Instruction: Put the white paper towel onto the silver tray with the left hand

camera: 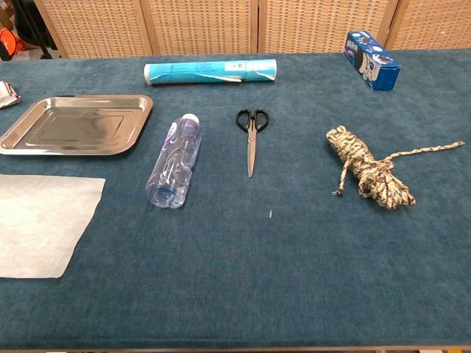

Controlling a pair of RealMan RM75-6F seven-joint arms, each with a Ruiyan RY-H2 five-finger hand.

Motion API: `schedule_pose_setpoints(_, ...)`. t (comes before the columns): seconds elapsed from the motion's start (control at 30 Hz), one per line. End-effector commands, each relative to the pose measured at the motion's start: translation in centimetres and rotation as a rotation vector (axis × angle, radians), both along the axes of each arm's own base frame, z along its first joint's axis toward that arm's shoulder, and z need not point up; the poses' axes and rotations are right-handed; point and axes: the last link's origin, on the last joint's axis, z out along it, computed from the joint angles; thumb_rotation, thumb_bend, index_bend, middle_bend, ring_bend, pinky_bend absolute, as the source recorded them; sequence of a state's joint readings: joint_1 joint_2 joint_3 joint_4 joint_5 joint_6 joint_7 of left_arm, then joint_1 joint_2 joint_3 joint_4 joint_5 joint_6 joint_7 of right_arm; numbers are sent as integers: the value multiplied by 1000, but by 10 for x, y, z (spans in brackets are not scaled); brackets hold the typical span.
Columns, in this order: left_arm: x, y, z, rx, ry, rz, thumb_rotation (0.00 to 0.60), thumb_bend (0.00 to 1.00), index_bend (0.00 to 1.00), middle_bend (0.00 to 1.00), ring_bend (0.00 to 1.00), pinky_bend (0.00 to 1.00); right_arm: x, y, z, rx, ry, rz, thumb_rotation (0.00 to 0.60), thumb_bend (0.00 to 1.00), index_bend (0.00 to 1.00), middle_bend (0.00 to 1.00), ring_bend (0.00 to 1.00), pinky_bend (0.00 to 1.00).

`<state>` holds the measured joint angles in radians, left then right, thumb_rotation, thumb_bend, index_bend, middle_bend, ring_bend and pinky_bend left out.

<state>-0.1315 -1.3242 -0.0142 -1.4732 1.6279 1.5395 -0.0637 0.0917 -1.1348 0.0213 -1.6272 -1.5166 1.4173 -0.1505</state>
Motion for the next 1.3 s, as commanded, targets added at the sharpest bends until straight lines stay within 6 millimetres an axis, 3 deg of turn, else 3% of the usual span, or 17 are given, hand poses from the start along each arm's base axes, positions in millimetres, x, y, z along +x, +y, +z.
schedule_pose_setpoints(0.03, 0, 0, 0, 0, 1, -1, 600, 96, 259, 0, 0, 0, 0, 0, 0, 2, 1, 0, 600, 0, 86, 0, 0, 0)
schedule_pose_setpoints(0.47, 1, -2, -5, -47, -28, 22, 600, 95, 262, 0, 0, 0, 0, 1, 0, 2, 2, -3, 600, 0, 86, 0, 0, 0)
schedule_pose_setpoints(0.6, 3, -3, -7, -81, -59, 37, 600, 124, 329, 0, 0, 0, 0, 1, 0, -1, 2, -2, 600, 0, 86, 0, 0, 0)
schedule_pose_setpoints(0.83, 6, -5, -9, -118, -83, 51, 600, 310, 534, 0, 0, 0, 0, 1, 1, -5, -2, 0, 600, 0, 86, 0, 0, 0)
schedule_pose_setpoints(0.93, 6, -6, -11, -140, -83, 60, 600, 361, 578, 0, 0, 0, 0, 2, 3, -9, -5, -1, 600, 0, 86, 0, 0, 0)
schedule_pose_setpoints(1.3, 7, -8, -16, -186, -71, 72, 600, 380, 593, 0, 0, 0, 0, 2, 4, -11, -8, 3, 600, 0, 86, 0, 0, 0)
